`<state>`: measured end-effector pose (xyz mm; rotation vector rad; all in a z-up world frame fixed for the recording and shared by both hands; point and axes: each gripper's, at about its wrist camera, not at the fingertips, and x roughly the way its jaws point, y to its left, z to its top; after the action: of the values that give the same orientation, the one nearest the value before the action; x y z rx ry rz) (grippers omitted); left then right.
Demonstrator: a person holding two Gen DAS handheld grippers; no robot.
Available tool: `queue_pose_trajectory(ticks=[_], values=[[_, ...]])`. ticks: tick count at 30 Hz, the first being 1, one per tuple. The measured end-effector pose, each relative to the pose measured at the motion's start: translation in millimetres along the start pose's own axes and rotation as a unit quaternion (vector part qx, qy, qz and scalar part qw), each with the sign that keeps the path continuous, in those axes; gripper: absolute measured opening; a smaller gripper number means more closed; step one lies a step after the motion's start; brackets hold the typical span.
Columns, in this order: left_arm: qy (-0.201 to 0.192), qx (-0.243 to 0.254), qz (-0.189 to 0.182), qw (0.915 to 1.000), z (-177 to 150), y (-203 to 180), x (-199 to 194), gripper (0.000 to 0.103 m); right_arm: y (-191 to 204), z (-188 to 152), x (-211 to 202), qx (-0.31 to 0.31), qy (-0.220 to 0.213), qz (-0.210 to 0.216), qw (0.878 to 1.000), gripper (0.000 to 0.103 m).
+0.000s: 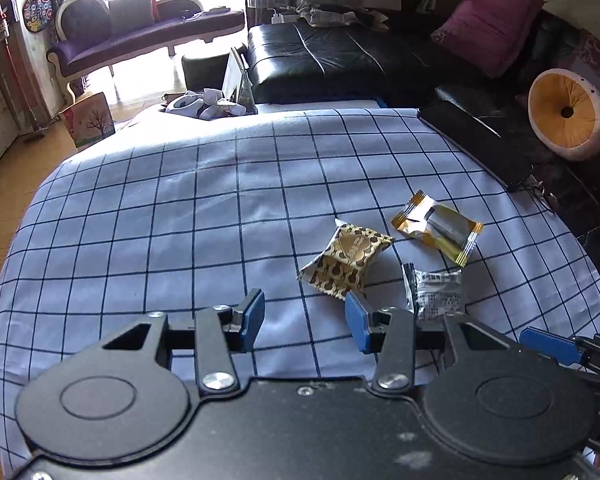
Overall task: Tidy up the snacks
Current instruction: 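Grasp the brown heart-print packet with the left tool while the right tool grasps the gold-and-white bar packet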
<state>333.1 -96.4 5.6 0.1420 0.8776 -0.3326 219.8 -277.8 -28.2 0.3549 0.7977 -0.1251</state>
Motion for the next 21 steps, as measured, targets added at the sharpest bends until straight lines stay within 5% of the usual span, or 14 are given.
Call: queue_pose_trajectory(ticks=[21], values=[[0.005,0.04,0.002,0.9992,25,-31,43,0.047,-2,92,55,-0.03,0.023,0.002,0.999,0.044]])
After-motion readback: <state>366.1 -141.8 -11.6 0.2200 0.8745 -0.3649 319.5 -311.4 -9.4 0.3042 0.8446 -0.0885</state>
